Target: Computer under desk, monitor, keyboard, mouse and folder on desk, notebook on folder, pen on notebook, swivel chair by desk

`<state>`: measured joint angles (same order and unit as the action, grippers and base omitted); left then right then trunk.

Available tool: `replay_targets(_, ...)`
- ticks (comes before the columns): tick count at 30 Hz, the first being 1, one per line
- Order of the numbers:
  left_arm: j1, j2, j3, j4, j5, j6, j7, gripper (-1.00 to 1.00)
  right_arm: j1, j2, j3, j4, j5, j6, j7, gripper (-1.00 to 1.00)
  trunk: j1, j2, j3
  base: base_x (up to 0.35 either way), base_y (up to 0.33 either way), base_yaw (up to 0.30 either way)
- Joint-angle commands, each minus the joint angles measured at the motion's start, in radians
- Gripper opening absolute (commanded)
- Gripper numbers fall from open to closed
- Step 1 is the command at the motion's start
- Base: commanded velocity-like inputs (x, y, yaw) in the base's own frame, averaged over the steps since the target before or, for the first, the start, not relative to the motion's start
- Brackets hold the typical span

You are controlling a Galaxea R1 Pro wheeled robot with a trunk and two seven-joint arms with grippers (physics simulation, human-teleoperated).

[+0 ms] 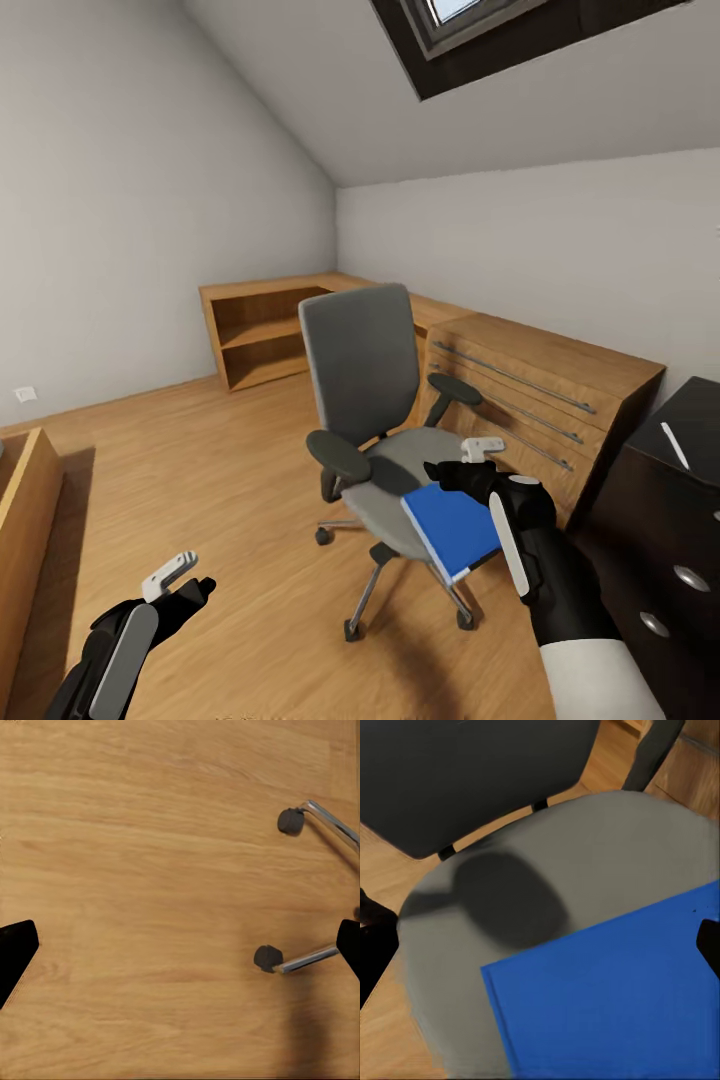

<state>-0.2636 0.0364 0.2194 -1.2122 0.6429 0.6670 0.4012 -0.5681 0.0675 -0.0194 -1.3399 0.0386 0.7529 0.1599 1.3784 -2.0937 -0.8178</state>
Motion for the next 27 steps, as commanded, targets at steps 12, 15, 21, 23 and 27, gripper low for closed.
replay_targets(12, 0.000, 0.003, 0.001, -0.001, 0.011, 0.003, 0.007, 1.00, -0.001, 0.000, -0.002, 0.000, -0.030, 0.005, 0.006, 1.00, -0.001, -0.001, 0.007, -0.275, 0.205, -0.274)
replay_targets(15, 0.000, 0.003, 0.001, -0.001, 0.011, 0.003, 0.007, 1.00, -0.001, 0.000, -0.002, 0.002, -0.030, 0.005, 0.005, 1.00, -0.001, -0.001, 0.009, -0.292, 0.197, -0.274)
replay_targets(21, 0.000, 0.003, 0.002, -0.003, 0.011, 0.002, 0.007, 1.00, -0.001, 0.000, -0.002, 0.007, -0.029, 0.005, 0.004, 1.00, -0.001, -0.001, 0.012, -0.268, 0.169, -0.274)
replay_targets(23, 0.000, 0.003, 0.002, -0.005, 0.012, 0.002, 0.007, 1.00, -0.001, 0.001, -0.002, 0.008, -0.029, 0.005, 0.004, 1.00, -0.001, -0.001, 0.013, -0.180, 0.062, -0.248)
replay_targets(27, 0.000, 0.003, 0.003, -0.024, 0.012, 0.002, 0.006, 1.00, -0.001, 0.001, -0.003, 0.015, -0.030, 0.005, 0.005, 1.00, -0.001, -0.001, 0.014, -0.076, 0.022, -0.103)
